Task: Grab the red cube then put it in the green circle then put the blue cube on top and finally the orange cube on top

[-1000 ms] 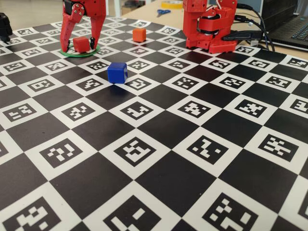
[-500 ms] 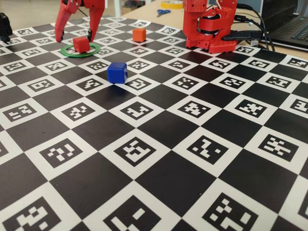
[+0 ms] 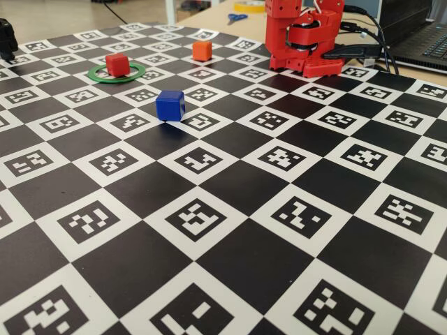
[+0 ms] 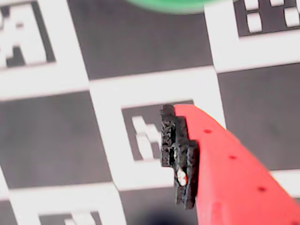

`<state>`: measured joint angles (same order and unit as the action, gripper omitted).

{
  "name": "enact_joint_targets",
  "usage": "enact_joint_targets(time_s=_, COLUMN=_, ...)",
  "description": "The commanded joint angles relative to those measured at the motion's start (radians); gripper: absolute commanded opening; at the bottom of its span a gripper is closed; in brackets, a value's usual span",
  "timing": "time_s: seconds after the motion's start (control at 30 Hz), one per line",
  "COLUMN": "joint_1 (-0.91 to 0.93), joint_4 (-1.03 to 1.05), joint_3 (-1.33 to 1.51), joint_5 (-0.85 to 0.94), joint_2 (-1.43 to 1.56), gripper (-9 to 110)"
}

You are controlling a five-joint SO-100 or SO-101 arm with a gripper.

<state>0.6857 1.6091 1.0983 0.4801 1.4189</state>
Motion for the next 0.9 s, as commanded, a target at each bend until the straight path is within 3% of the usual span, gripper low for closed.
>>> enact_joint_targets(time_s=0.0, joint_1=-0.044, joint_4=0.080, joint_3=-0.104, joint_5=0.003, joint_2=0.135, gripper=31)
enact_joint_targets(time_s=0.23, joint_1=-0.130, joint_4=0.232, joint_3=-0.089, joint_5=0.031, joint_2=0.179, gripper=31)
enact_joint_targets(time_s=0.5, joint_1=-0.236, joint_4=0.232, joint_3=0.008, joint_5=0.202, joint_2=0.298, gripper=32)
enact_joint_targets(time_s=0.87, joint_1=-0.443, joint_4=0.176, joint_3=0.155, joint_5=0.192, joint_2=0.333, gripper=33)
